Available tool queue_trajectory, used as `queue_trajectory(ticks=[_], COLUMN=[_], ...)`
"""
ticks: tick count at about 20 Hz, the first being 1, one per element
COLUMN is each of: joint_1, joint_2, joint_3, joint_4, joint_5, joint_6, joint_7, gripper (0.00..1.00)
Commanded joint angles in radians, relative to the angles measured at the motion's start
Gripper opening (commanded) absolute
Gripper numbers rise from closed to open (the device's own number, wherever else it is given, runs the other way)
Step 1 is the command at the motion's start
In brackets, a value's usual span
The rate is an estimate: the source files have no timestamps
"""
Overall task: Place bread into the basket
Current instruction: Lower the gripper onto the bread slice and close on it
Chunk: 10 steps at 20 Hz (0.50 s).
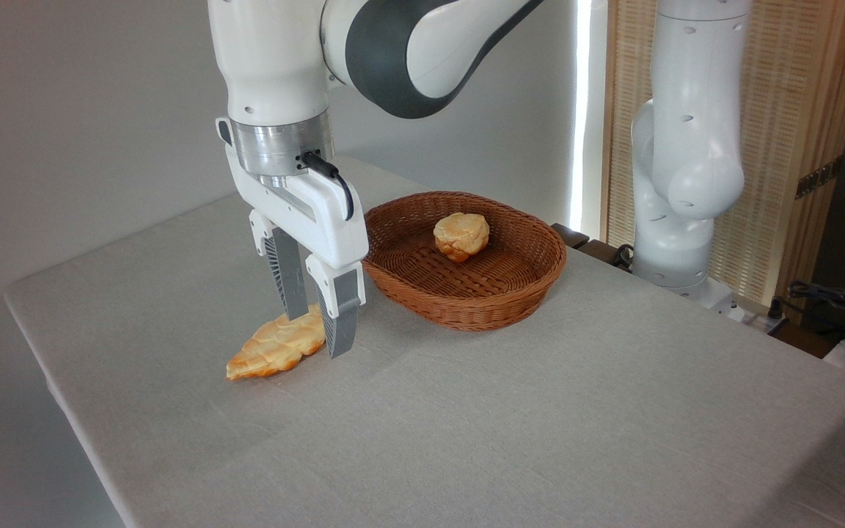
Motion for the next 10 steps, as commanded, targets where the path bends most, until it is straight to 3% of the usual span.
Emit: queue_trajectory(ticks=[1, 6, 10], joint_1=[-0.013, -0.013, -0.013], joint_2=[0.018, 0.069, 0.092], joint_3=[-0.003, -0.069, -0.138], joint_4=[0.007, 0.006, 0.007], joint_5=[0.008, -0.002, -0.013], joint_6=[-0.001, 0.005, 0.005], joint_7=[-0.002, -0.067, -0.23], gripper=[1.0, 1.0, 1.0])
